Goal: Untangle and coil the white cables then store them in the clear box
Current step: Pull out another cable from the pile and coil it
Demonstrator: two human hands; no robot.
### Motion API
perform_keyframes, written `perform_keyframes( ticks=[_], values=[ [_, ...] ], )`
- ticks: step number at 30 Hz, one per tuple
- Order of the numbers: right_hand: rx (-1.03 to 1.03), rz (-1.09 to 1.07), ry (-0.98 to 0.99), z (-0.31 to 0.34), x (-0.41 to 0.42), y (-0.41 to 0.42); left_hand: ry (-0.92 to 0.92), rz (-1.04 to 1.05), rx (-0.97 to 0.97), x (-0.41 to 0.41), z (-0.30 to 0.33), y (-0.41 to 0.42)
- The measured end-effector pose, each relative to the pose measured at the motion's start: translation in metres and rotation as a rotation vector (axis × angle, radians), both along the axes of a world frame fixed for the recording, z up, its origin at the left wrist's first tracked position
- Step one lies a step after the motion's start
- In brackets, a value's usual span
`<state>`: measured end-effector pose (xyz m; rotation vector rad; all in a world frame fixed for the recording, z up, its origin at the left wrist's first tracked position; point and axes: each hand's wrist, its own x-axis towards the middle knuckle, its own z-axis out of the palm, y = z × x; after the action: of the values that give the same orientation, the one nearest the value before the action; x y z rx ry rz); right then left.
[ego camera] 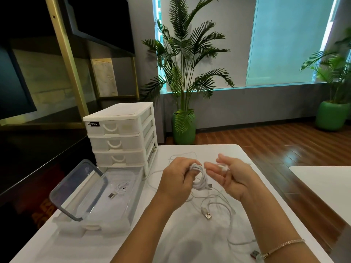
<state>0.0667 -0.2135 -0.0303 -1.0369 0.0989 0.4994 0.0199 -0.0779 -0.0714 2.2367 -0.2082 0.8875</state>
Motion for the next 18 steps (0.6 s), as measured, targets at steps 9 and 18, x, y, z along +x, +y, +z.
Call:
perform_keyframes(
  ticks=[9,18],
  values=[
    [-0.7,0.104,-0.737,-0.004,-0.013,0.008,0.175,0.214,-0.097,0.001,-0.001,-0.003],
    [-1.176,0.052,-0.938,-0.008,-0.006,0.01,0.517,-0.096,-1.044,0.003,0.002,0.004]
  ],
)
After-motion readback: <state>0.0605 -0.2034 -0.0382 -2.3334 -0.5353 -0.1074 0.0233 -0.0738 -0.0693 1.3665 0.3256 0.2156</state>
